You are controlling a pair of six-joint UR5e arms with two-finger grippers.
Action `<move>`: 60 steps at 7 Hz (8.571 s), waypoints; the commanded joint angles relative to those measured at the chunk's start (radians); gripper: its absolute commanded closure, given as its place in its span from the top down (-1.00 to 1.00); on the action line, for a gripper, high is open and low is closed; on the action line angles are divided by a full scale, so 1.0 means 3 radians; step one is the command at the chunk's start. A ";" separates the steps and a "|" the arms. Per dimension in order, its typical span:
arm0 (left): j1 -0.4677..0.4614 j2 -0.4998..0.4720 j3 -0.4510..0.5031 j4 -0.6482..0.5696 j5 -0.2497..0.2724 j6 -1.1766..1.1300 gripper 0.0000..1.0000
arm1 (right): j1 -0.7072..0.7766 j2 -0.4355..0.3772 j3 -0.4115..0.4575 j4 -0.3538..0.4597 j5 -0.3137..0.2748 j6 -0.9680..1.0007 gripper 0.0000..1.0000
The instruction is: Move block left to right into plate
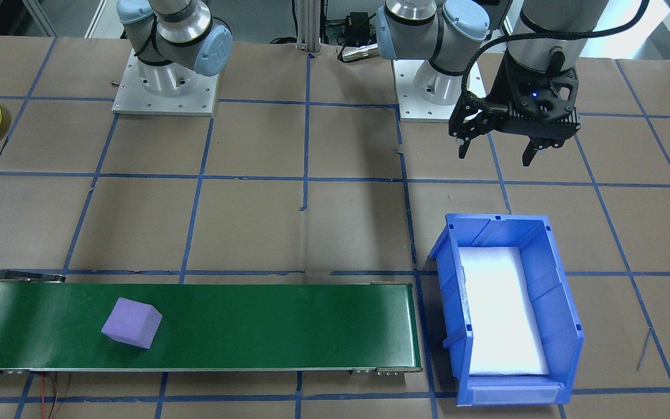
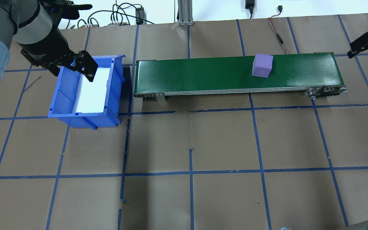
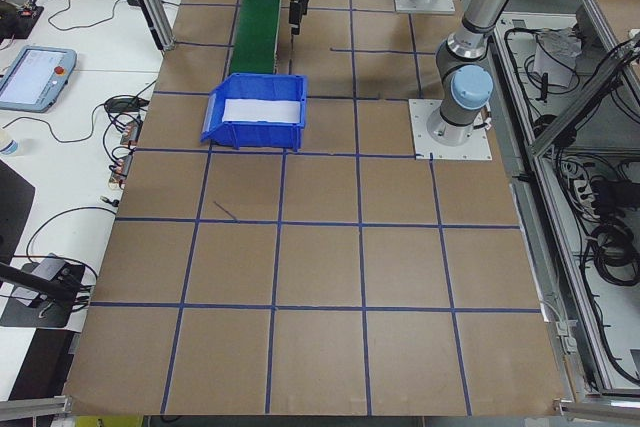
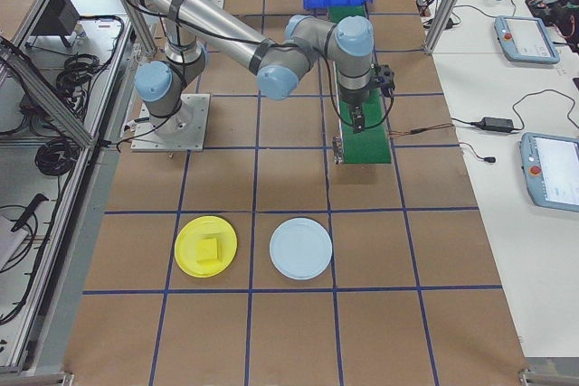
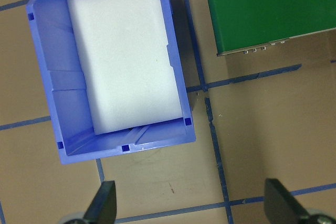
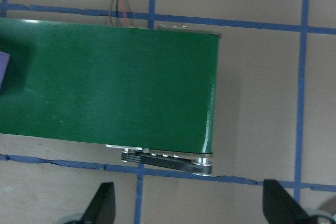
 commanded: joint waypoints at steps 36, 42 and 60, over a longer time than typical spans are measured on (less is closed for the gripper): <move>0.0013 0.0026 0.0002 -0.0031 -0.0015 0.0010 1.00 | -0.1576 -0.0305 0.0026 0.0316 -0.0328 -0.1950 0.99; 0.0018 0.0026 0.0022 -0.0036 -0.0010 0.0056 1.00 | 0.0262 -0.0972 0.0005 0.1248 -0.0420 0.0927 1.00; 0.0013 0.0057 -0.0024 -0.0041 0.0011 0.0077 1.00 | 0.1759 -0.0855 0.0000 0.1101 -0.0532 0.2847 1.00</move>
